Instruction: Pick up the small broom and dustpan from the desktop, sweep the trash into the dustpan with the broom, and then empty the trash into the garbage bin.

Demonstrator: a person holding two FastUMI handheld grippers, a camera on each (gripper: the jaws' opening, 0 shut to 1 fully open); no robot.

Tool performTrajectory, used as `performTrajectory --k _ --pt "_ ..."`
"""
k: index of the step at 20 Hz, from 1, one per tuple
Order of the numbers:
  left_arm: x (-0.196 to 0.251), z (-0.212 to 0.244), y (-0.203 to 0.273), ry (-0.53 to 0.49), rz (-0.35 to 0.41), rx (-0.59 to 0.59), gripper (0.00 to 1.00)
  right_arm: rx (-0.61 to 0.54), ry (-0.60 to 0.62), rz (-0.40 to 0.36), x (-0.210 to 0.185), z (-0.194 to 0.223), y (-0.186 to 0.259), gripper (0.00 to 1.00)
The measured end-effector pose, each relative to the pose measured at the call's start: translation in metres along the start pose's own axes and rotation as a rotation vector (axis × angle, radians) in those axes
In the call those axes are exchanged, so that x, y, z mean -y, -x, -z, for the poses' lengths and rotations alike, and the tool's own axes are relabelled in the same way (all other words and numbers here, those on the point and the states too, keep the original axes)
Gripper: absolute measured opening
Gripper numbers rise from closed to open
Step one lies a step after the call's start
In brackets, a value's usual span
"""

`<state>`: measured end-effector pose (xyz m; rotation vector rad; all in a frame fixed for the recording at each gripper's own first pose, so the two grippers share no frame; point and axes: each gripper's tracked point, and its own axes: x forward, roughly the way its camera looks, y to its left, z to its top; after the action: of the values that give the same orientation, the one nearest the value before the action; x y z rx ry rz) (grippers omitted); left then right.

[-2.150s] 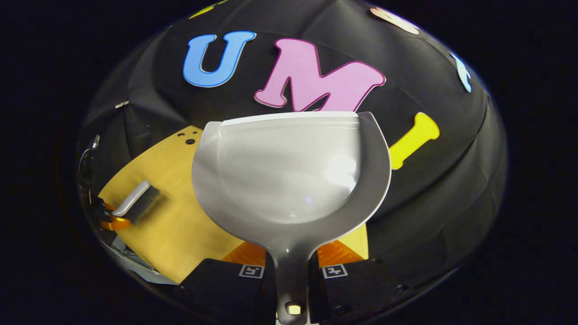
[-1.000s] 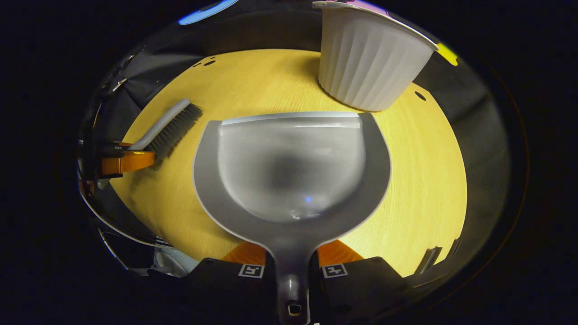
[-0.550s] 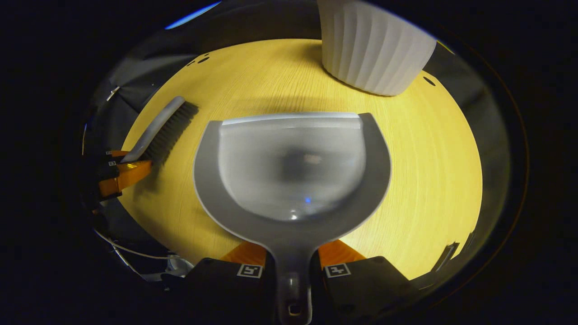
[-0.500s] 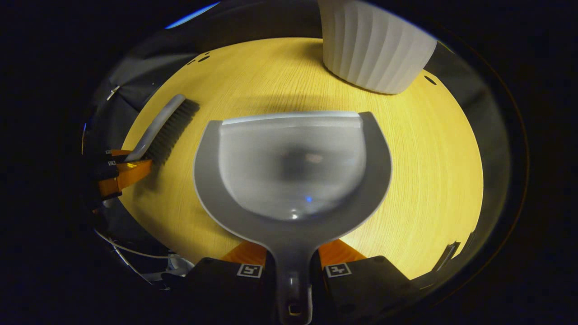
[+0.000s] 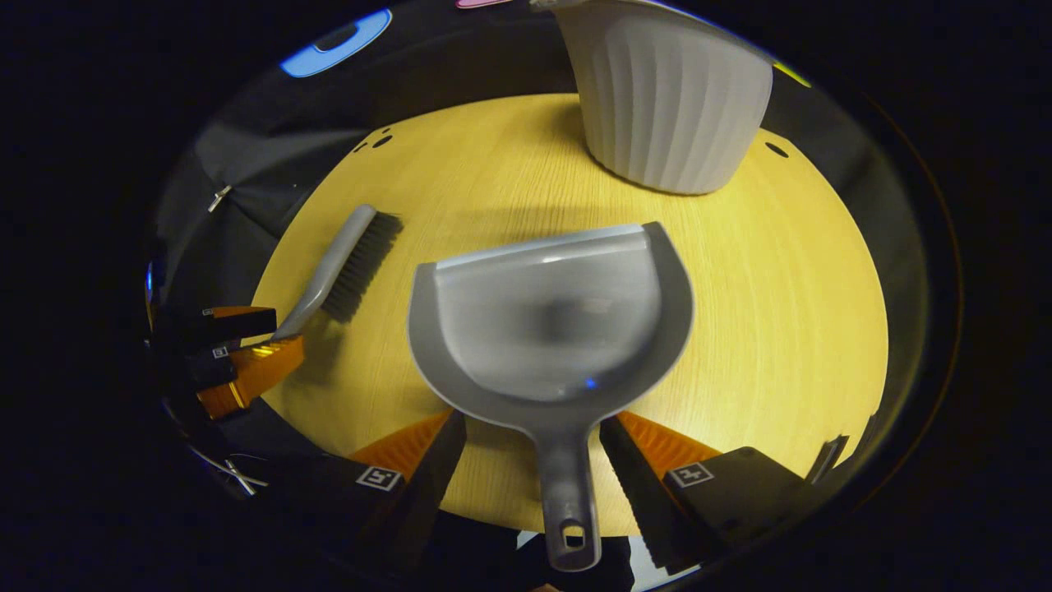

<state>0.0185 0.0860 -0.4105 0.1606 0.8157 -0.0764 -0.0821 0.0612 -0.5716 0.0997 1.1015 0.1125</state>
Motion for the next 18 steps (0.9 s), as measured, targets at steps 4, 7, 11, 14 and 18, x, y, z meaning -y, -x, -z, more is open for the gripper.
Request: performTrajectory --k 4,7,11,14,18 --pt "0.009 -0.016 0.045 0.041 0.006 0.130 0.98 0.127 -0.003 0.001 -0.003 -0.030 0.051 0.99" --pt "0.013 -0.040 0.084 0.079 0.005 0.284 0.98 0.268 -0.012 -0.004 -0.008 -0.060 0.094 0.99" --pt "0.008 -0.073 0.143 0.121 -0.029 0.530 0.98 0.507 0.014 0.018 -0.008 -0.103 0.158 0.99" --pt "0.001 -0.096 0.200 0.109 -0.093 0.702 0.98 0.681 0.031 0.028 -0.012 -0.127 0.203 0.99" --pt "0.002 -0.108 0.265 0.129 -0.117 0.880 0.97 0.872 0.072 0.056 -0.015 -0.144 0.254 0.99"
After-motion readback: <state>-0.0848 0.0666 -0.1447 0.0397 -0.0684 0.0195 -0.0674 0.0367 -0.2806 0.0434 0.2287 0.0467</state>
